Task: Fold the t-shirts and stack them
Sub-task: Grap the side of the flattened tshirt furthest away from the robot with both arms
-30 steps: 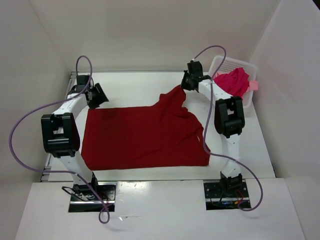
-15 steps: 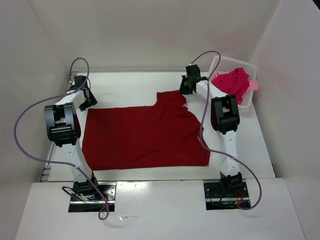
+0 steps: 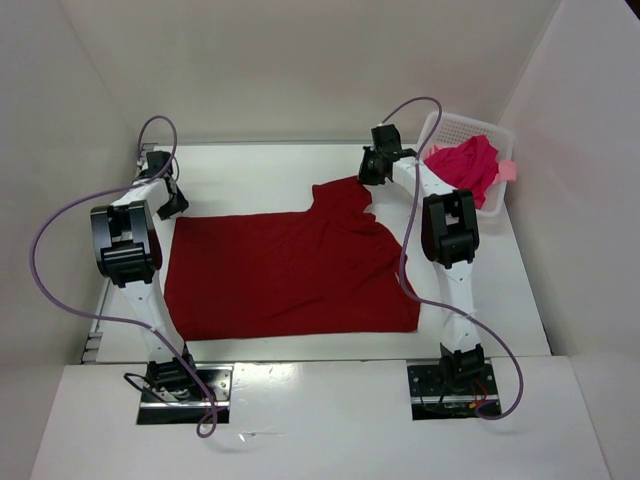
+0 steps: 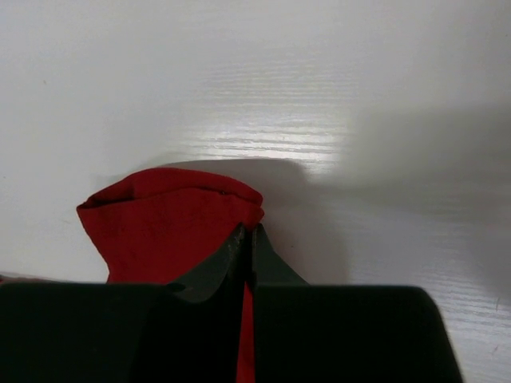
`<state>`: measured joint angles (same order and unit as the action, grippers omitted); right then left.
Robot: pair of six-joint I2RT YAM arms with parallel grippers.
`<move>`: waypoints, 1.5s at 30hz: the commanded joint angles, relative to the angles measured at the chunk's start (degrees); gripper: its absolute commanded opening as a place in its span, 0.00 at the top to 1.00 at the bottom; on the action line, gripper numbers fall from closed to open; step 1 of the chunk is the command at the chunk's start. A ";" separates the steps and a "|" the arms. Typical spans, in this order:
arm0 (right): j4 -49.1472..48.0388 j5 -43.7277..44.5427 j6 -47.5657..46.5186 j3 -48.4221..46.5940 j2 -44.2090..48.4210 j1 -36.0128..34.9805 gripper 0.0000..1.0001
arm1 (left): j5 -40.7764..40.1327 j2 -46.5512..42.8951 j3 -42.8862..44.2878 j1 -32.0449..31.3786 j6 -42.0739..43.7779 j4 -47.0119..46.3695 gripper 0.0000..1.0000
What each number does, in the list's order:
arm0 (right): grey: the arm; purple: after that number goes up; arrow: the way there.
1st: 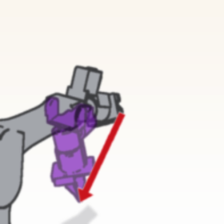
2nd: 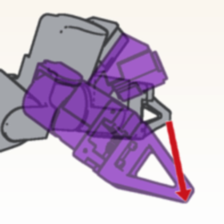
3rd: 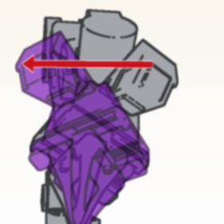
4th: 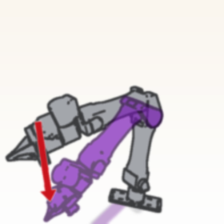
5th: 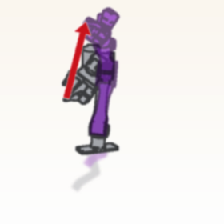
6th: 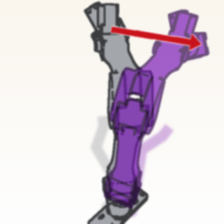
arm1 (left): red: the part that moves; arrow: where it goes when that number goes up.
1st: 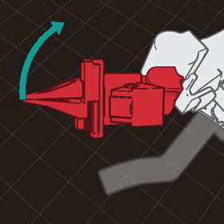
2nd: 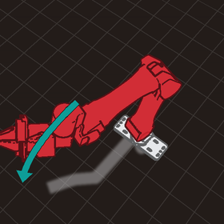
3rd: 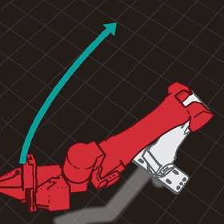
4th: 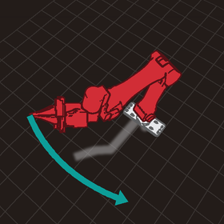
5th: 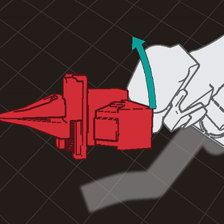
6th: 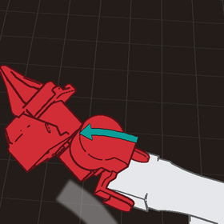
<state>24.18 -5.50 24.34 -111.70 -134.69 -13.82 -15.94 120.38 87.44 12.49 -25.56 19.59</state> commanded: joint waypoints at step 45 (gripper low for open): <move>0.07 -4.79 -3.42 6.25 12.45 -0.15 0.93 | 5.93 -7.36 -7.99 0.69 -2.56 -4.30 0.43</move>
<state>24.53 -9.98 22.15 -100.99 -119.74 -13.85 -9.17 112.25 77.06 12.88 -27.24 16.10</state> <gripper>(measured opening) 0.069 0.568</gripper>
